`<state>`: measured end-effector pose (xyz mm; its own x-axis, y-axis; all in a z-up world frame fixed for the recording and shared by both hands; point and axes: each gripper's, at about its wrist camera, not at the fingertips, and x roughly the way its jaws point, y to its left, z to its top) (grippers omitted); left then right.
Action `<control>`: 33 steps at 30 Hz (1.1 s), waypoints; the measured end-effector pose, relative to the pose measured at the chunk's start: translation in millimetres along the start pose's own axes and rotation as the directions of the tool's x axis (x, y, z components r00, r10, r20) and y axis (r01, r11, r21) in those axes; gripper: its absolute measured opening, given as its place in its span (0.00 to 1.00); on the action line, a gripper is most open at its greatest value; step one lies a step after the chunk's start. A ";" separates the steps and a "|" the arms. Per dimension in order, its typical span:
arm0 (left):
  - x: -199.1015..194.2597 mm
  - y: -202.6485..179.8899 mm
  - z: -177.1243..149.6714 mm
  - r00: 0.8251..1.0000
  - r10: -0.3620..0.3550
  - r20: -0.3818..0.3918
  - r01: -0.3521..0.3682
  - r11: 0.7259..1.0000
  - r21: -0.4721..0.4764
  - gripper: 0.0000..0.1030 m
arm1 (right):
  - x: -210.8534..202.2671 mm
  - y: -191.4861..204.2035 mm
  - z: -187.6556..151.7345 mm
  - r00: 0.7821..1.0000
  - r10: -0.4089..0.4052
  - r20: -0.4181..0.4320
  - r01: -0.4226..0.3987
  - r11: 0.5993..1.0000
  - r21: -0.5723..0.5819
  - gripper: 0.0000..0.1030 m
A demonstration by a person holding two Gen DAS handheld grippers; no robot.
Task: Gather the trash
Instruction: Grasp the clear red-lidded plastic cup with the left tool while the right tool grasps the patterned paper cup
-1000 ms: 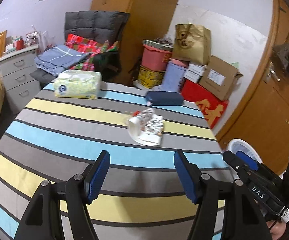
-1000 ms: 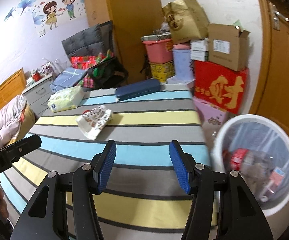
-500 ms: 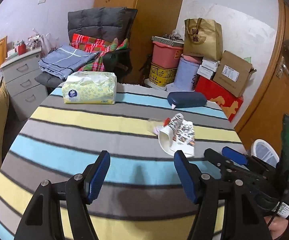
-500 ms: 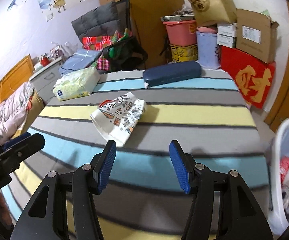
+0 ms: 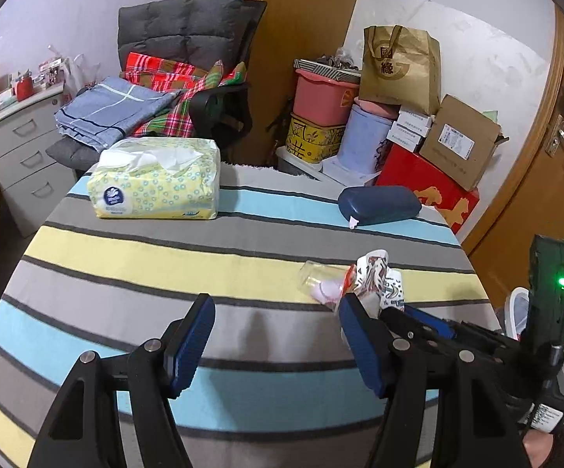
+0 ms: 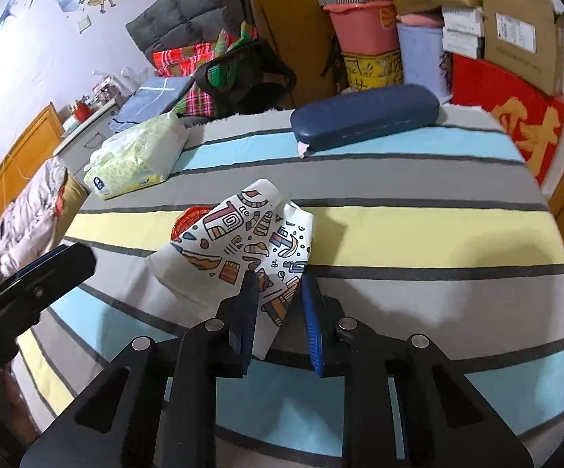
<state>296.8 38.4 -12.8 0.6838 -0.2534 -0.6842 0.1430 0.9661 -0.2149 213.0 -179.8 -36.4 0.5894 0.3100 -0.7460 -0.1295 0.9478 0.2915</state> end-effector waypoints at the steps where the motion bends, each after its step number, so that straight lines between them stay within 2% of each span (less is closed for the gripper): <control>1: 3.2 -1.9 0.9 1.000 -0.007 -0.005 0.007 1.000 0.007 0.64 | -1.9 -0.6 -1.0 1.000 -0.002 0.001 0.002 1.000 -0.004 0.18; 7: 22.1 -9.3 7.8 0.999 -0.030 -0.035 0.031 0.999 0.023 0.64 | -11.7 -9.1 2.3 1.000 -0.019 0.018 0.019 1.000 -0.009 0.11; 11: 36.0 -14.4 13.2 0.994 -0.090 -0.068 0.091 0.996 0.008 0.64 | -15.3 -18.0 6.1 0.996 -0.084 0.026 0.084 0.996 -0.020 0.11; 13: 41.8 -17.3 14.5 0.994 -0.079 -0.073 0.081 0.997 0.015 0.64 | -16.4 -24.7 7.0 0.991 -0.130 0.024 0.130 0.991 -0.021 0.03; 18: 58.1 -24.6 17.2 0.993 -0.074 -0.092 0.078 0.996 0.040 0.64 | -15.1 -42.5 6.7 0.992 -0.126 0.013 0.126 0.992 0.027 0.03; 20: 62.9 -23.4 18.1 0.992 -0.076 -0.102 0.079 0.996 0.030 0.64 | -14.7 -46.0 6.6 0.996 -0.091 0.015 0.091 0.995 0.048 0.03; 22: 66.1 -21.8 18.8 0.992 -0.077 -0.102 0.080 0.996 0.028 0.64 | -17.4 -50.5 5.5 1.000 -0.003 0.022 0.001 0.995 0.097 0.03; 26: 75.8 -19.2 17.0 0.989 -0.074 -0.130 0.078 0.997 0.025 0.64 | -22.8 -55.3 5.7 0.995 0.074 0.068 -0.084 0.983 0.165 0.03; 29: 78.5 -18.3 16.5 0.987 -0.089 -0.133 0.092 0.996 0.017 0.60 | -25.0 -51.4 6.7 0.986 0.126 0.106 -0.143 0.973 0.181 0.07; 31: 80.7 -18.1 15.7 0.984 -0.106 -0.142 0.108 0.994 0.010 0.54 | -17.7 -44.0 7.8 0.988 0.132 0.081 -0.143 0.977 0.158 0.22; 33: 83.2 -18.0 14.5 0.982 -0.108 -0.154 0.111 0.994 0.009 0.47 | -10.2 -36.7 7.3 0.993 0.105 0.059 -0.113 0.984 0.140 0.32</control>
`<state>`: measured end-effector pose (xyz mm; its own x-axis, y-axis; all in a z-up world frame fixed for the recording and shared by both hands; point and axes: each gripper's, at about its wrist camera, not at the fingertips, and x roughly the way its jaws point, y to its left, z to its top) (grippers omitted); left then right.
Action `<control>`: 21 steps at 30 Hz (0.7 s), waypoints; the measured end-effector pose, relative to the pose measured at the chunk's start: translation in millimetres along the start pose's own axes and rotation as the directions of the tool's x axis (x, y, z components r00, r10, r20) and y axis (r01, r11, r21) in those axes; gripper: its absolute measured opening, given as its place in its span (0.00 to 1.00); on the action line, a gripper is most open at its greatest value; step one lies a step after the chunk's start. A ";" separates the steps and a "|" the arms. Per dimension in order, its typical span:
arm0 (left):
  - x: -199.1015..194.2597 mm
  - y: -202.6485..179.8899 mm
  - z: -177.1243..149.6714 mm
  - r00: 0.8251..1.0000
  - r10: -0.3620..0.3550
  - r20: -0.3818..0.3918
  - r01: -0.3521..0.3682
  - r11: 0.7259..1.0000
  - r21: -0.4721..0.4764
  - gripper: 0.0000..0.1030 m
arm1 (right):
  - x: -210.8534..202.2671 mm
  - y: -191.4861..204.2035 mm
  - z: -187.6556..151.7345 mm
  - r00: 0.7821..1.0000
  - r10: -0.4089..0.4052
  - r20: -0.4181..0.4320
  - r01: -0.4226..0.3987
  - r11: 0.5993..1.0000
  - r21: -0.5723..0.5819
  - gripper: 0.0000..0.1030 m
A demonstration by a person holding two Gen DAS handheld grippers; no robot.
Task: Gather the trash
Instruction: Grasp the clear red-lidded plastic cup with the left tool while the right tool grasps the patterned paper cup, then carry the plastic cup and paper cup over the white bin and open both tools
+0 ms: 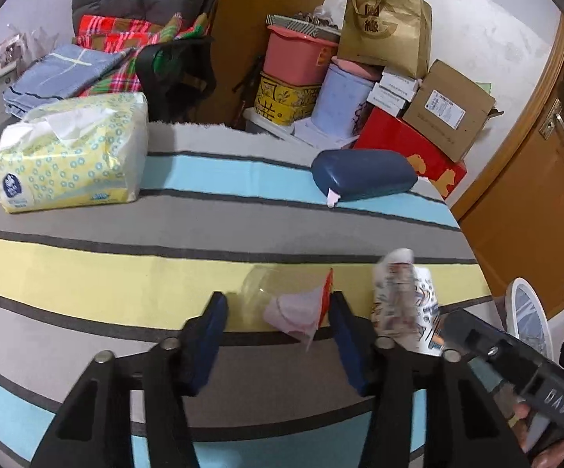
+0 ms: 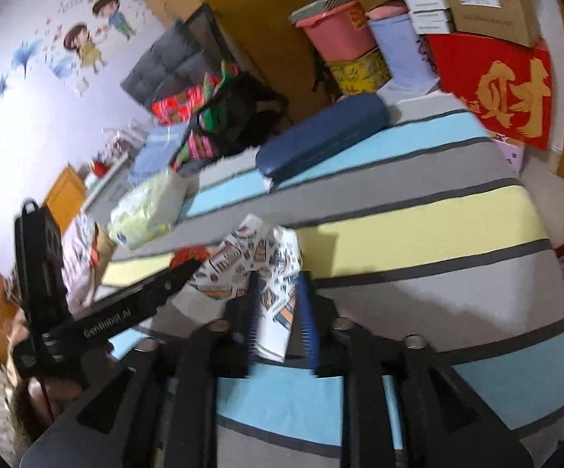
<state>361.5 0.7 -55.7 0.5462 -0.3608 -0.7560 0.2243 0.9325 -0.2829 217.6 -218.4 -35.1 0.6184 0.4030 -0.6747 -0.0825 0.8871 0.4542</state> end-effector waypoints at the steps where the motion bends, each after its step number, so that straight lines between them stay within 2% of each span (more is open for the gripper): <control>1: 0.3 0.4 -0.7 1.000 0.003 0.002 -0.003 1.000 0.001 0.44 | 4.0 2.9 -0.2 1.000 -0.012 -0.006 0.012 1.000 -0.007 0.36; 4: -0.5 2.5 -1.0 1.000 0.009 0.006 -0.009 1.000 -0.006 0.36 | 15.8 5.0 3.8 0.999 -0.005 -0.046 0.004 1.000 -0.006 0.37; 8: -2.9 6.3 -2.7 1.000 0.007 0.006 -0.007 1.000 -0.013 0.32 | 19.4 3.7 3.2 0.998 -0.001 -0.066 0.000 1.000 -0.009 0.37; 9: -3.5 6.4 -3.4 1.000 0.011 0.007 -0.011 1.000 -0.009 0.32 | 18.4 5.7 1.0 0.998 -0.017 -0.064 0.015 0.999 -0.031 0.29; 10: -4.2 6.8 -4.1 1.000 0.017 0.009 -0.017 1.000 -0.010 0.31 | 18.1 7.2 -1.2 0.997 -0.038 -0.066 0.035 0.998 -0.047 0.14; 12: -5.7 6.8 -4.7 1.000 0.022 0.015 -0.022 1.000 -0.013 0.30 | 13.3 7.4 -2.9 0.998 -0.028 -0.062 0.024 0.998 -0.054 0.14; 15: -9.3 5.7 -7.7 0.999 0.029 0.018 -0.029 1.000 -0.007 0.30 | 6.6 12.6 -5.2 0.997 -0.065 -0.032 0.061 0.992 -0.108 0.12; 18: -14.9 5.5 -11.0 0.999 0.027 0.027 -0.027 1.000 -0.013 0.30 | -0.1 9.5 -3.9 0.999 -0.051 -0.011 0.050 0.994 -0.101 0.08; 21: -22.5 2.0 -14.0 0.999 0.038 0.038 -0.038 0.999 -0.004 0.30 | -3.5 10.3 -2.9 0.997 -0.080 0.009 0.081 0.991 -0.111 0.07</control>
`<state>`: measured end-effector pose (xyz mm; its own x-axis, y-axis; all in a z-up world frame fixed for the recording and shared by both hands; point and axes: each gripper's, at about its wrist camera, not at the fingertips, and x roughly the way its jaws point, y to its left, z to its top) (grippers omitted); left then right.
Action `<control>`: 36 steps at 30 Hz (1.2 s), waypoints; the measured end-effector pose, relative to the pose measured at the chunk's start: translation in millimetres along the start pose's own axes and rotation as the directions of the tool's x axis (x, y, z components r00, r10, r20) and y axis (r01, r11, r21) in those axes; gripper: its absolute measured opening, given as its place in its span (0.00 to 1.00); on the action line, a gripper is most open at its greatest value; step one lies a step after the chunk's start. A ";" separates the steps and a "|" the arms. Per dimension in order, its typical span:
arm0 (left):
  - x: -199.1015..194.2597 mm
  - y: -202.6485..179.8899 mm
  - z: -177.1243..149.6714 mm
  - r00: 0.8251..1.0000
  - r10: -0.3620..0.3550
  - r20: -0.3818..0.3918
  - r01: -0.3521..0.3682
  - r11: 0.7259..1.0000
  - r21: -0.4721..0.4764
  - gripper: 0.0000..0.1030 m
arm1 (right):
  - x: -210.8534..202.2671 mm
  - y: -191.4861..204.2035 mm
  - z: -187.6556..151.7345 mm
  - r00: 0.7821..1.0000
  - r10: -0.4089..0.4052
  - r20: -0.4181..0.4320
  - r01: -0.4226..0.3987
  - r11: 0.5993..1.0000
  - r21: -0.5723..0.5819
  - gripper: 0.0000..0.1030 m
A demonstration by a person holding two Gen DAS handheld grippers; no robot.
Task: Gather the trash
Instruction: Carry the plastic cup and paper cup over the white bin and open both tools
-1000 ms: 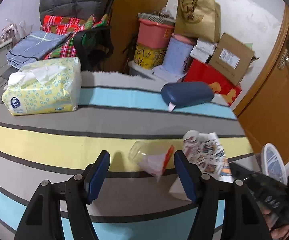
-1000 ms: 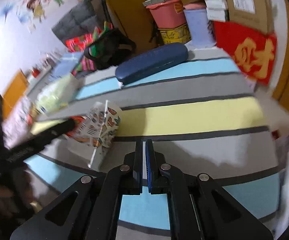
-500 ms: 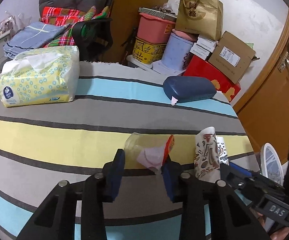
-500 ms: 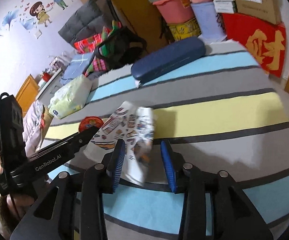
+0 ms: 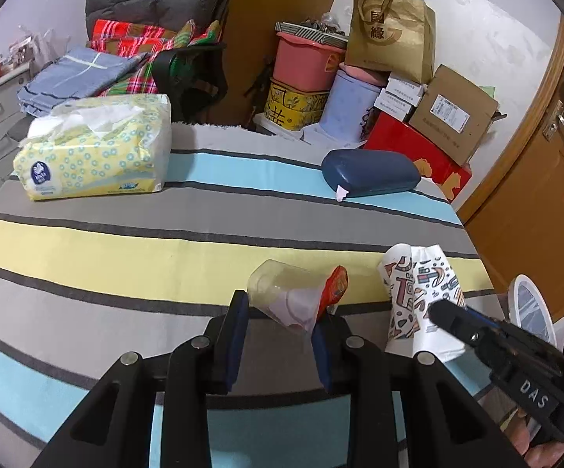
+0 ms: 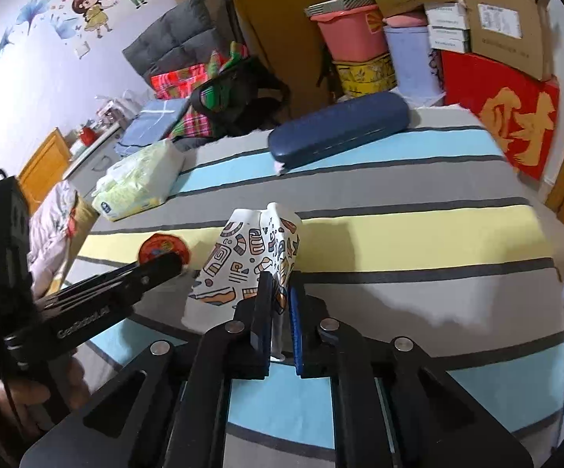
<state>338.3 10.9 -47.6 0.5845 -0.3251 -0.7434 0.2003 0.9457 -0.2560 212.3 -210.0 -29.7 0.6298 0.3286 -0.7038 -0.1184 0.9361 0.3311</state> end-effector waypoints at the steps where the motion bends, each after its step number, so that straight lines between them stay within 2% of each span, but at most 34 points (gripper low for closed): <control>1: -2.2 -0.8 -0.8 1.000 0.005 0.005 -0.005 1.000 0.001 0.30 | -0.5 1.4 0.5 1.000 -0.002 -0.001 0.002 1.000 -0.013 0.07; 10: -30.3 -20.8 -13.9 0.999 -0.013 0.036 0.012 0.999 0.032 0.30 | -24.4 -2.6 -2.8 0.997 -0.037 0.060 0.037 0.999 0.004 0.06; 17: -56.2 -51.4 -22.1 0.997 -0.039 0.073 0.034 0.996 0.078 0.30 | -54.5 -14.3 -8.0 0.992 -0.059 0.111 0.055 0.998 0.036 0.06; 32: -93.4 -149.6 -50.0 0.986 -0.133 0.104 0.112 0.976 0.185 0.30 | -122.8 -55.5 -26.0 0.965 -0.140 0.219 0.114 0.985 0.127 0.06; 36: -97.5 -181.1 -56.0 0.981 -0.169 0.098 0.145 0.966 0.213 0.30 | -138.3 -68.2 -30.6 0.954 -0.185 0.235 0.157 0.978 0.134 0.06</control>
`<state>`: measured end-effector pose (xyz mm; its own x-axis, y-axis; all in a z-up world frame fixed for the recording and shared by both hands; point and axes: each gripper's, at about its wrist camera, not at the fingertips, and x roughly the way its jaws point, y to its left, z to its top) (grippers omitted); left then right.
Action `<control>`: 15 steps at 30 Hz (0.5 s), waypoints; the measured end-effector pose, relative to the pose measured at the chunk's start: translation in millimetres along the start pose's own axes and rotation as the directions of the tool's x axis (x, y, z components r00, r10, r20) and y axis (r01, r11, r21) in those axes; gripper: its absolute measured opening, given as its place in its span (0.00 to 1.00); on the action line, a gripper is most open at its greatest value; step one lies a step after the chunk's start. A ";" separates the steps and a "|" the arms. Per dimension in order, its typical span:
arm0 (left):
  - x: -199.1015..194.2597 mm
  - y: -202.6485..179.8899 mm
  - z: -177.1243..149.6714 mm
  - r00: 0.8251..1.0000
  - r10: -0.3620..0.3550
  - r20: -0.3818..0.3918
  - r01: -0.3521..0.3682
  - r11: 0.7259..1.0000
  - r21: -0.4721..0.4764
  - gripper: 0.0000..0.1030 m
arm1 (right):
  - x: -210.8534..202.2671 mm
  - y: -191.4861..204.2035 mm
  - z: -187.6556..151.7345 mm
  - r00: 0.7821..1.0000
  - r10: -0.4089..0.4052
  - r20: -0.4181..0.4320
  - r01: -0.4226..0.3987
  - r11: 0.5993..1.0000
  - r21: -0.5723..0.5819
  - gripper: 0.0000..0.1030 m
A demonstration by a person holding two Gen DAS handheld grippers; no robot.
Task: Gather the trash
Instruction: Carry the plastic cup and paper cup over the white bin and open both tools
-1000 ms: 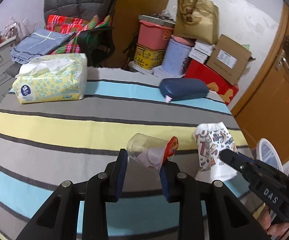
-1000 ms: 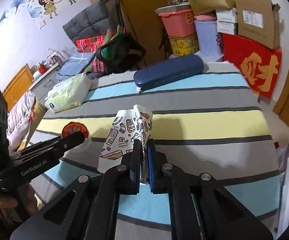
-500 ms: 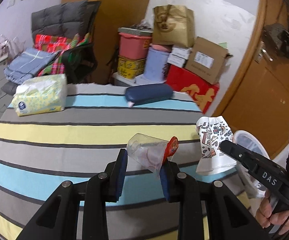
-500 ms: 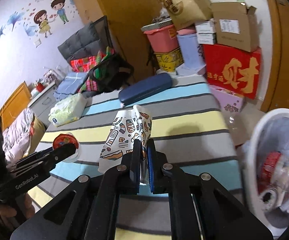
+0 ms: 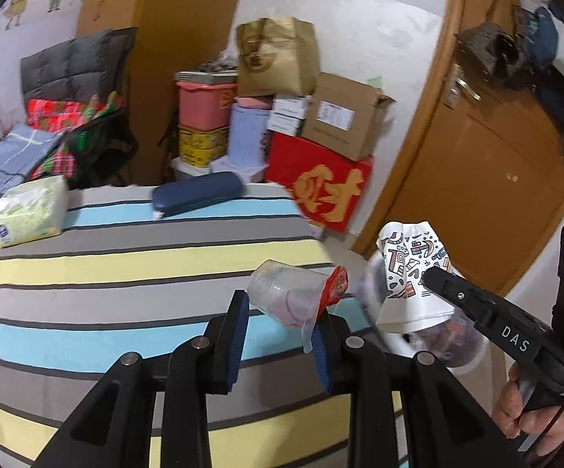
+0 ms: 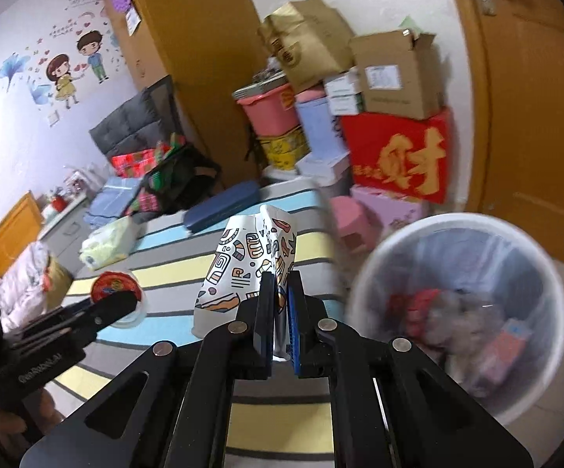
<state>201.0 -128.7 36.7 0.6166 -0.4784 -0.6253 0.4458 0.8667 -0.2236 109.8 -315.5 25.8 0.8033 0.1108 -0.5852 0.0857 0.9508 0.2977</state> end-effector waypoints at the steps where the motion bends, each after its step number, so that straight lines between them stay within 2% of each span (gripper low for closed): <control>1: 1.3 -9.4 -0.3 1.000 -0.007 -0.004 0.007 1.000 0.011 0.30 | -4.2 -6.1 0.2 1.000 -0.013 0.006 0.013 1.000 0.006 0.06; 12: 30.7 -101.8 -1.7 0.994 -0.100 -0.050 0.105 0.989 0.106 0.30 | -38.6 -77.3 1.5 0.988 -0.151 0.034 0.147 0.986 0.083 0.06; 15: 40.0 -120.9 -3.7 0.993 -0.101 -0.060 0.108 0.986 0.124 0.30 | -42.0 -90.4 0.5 0.984 -0.179 0.026 0.176 0.980 0.090 0.06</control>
<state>169.4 -252.1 35.9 0.5282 -0.5543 -0.6432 0.5868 0.7858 -0.1954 68.6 -406.2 23.9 0.7898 -0.0685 -0.6096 0.2784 0.9256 0.2566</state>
